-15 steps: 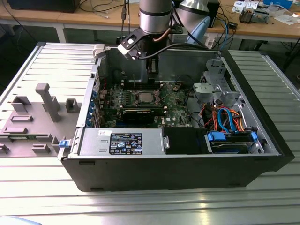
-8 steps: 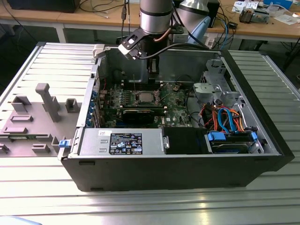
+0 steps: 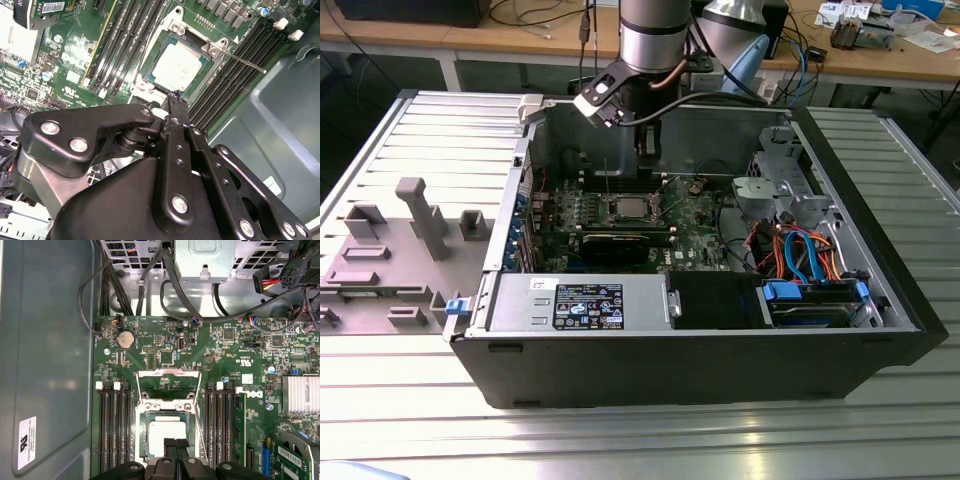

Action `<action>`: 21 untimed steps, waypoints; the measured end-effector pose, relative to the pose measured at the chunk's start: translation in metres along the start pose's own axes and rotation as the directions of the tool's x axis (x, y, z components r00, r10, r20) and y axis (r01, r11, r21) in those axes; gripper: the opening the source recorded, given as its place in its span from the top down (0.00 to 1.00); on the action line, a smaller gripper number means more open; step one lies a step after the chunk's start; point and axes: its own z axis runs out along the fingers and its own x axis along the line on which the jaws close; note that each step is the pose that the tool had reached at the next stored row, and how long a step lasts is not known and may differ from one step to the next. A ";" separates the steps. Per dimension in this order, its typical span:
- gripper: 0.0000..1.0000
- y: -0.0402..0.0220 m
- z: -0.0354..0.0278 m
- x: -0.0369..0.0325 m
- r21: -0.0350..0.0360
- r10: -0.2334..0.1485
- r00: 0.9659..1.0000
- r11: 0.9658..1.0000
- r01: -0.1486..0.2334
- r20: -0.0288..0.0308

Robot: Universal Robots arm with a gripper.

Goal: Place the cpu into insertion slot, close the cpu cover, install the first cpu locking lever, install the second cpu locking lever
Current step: 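Close the cpu cover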

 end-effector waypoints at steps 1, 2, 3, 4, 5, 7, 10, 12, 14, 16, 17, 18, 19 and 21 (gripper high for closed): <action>0.89 0.0004 0.0000 0.0000 0.000 0.000 1.000 1.000 0.000 0.000; 0.89 0.0007 0.0000 0.0000 0.000 0.000 1.000 1.000 0.000 0.000; 0.89 0.0010 0.0000 0.0000 0.000 0.000 1.000 1.000 0.000 0.000; 0.89 0.0011 0.0001 0.0000 0.000 0.000 1.000 1.000 0.000 0.000; 0.89 0.0013 0.0000 0.0000 0.000 0.000 1.000 1.000 0.000 0.000; 0.89 0.0021 0.0001 0.0000 0.000 0.000 1.000 1.000 0.000 0.000; 0.89 0.0028 0.0001 0.0000 0.000 0.000 1.000 1.000 0.000 0.000; 0.89 0.0032 0.0001 0.0000 0.000 0.000 1.000 1.000 0.000 0.000; 0.89 0.0039 0.0001 0.0000 0.000 0.000 1.000 1.000 0.000 0.000; 0.89 0.0043 0.0001 -0.0001 0.000 0.000 1.000 1.000 0.000 0.000; 0.89 0.0045 0.0001 -0.0001 0.000 0.000 1.000 1.000 0.000 0.000; 0.89 0.0049 0.0001 -0.0001 0.000 0.000 1.000 1.000 0.000 0.000; 0.89 0.0052 0.0001 -0.0001 0.000 0.000 1.000 1.000 0.000 0.000; 0.89 0.0057 0.0002 -0.0001 0.000 0.000 1.000 1.000 0.000 0.000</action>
